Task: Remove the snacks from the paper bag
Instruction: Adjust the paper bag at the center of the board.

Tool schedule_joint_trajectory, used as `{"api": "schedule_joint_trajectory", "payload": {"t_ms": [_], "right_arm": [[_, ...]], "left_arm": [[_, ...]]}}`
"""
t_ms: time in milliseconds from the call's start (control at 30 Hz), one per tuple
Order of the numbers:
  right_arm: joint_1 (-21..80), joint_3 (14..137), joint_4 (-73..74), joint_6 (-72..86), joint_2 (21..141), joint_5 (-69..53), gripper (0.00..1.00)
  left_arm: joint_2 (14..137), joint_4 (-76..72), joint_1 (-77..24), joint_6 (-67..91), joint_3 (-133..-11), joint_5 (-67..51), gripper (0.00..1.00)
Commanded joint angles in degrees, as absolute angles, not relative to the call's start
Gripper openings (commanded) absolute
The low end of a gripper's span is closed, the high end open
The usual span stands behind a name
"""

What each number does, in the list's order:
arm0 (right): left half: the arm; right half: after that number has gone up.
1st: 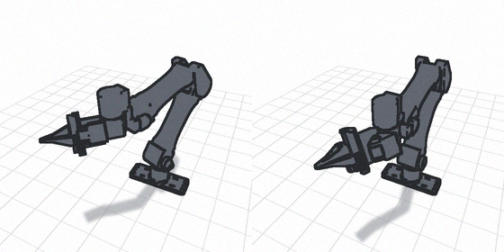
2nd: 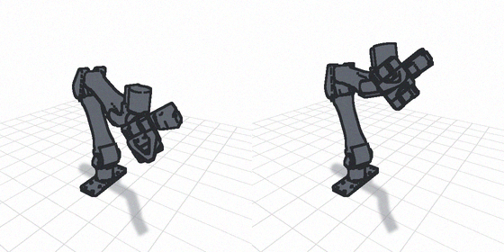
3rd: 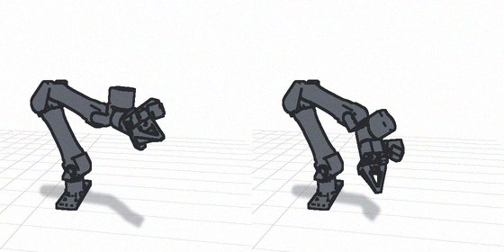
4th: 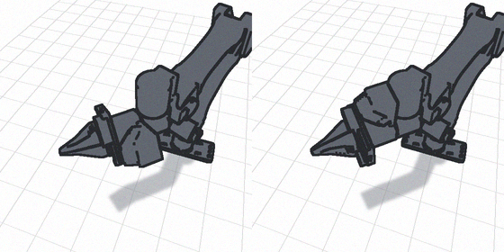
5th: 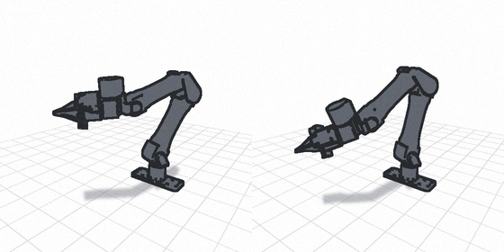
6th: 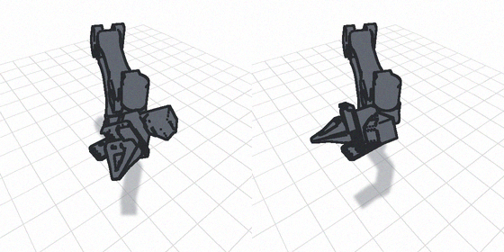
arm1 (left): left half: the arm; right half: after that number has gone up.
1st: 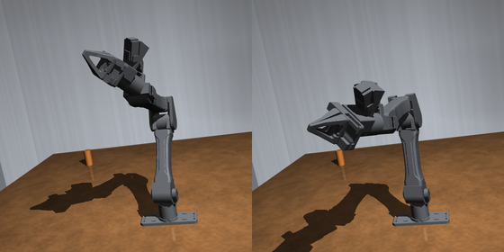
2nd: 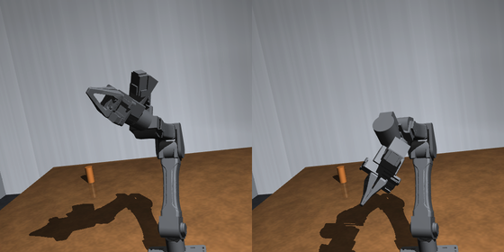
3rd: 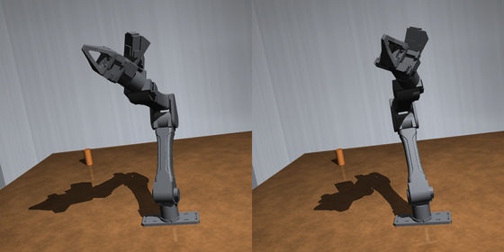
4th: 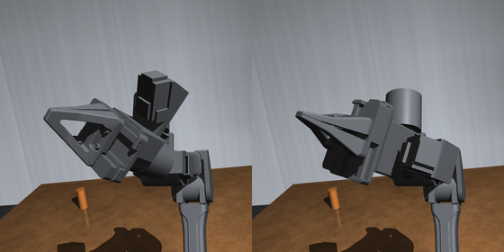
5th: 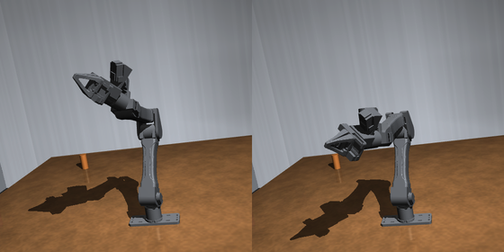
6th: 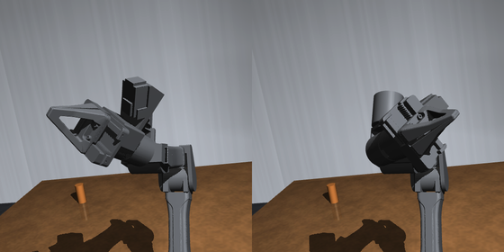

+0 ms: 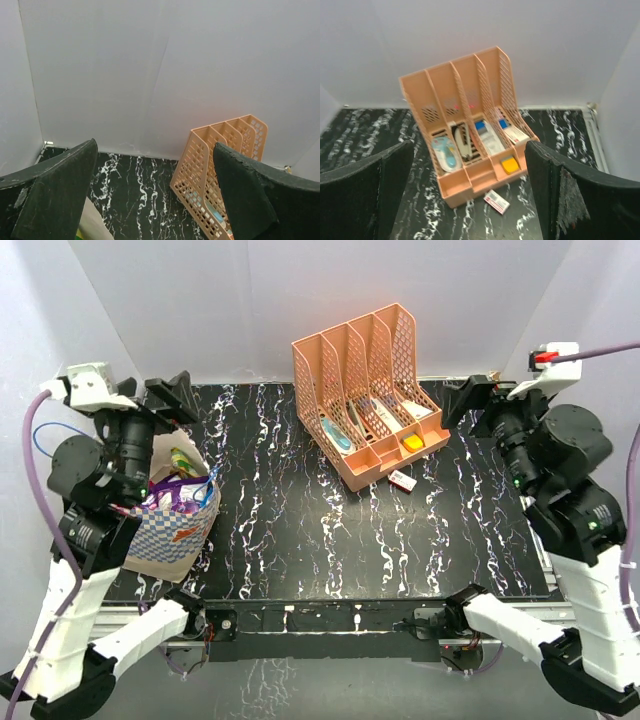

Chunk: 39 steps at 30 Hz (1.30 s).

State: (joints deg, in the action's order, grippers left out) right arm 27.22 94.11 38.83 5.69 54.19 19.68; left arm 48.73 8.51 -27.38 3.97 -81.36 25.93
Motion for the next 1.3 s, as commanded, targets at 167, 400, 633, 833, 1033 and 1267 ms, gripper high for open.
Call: {"api": "schedule_joint_trajectory", "payload": {"t_ms": [167, 400, 633, 833, 1033, 1267], "right_arm": [[14.43, 82.41, 35.51, 10.25, 53.65, 17.15, 0.98], [7.33, 73.59, 33.08, 13.24, 53.0, 11.09, 0.98], [3.79, 64.79, 24.98, 15.36, 52.19, -5.8, 0.98], [2.81, 60.44, 17.53, 19.66, 55.25, -24.09, 0.98], [4.56, 58.37, 12.22, 21.74, 57.35, -32.98, 0.98], [10.83, 57.02, 7.31, 24.34, 59.37, -32.7, 0.98]], "left_arm": [[55.1, 13.73, -23.23, 10.92, -82.88, 20.5, 0.98], [58.9, 20.87, -21.89, 15.57, -82.58, 16.13, 0.98], [60.22, 35.24, -21.16, 19.85, -83.86, 19.56, 0.98], [61.7, 50.15, -20.87, 21.94, -89.14, 24.63, 0.98], [57.17, 56.74, -20.99, 26.51, -87.94, 22.78, 0.97], [49.21, 55.41, -21.92, 24.6, -83.11, 5.52, 0.98]]}}
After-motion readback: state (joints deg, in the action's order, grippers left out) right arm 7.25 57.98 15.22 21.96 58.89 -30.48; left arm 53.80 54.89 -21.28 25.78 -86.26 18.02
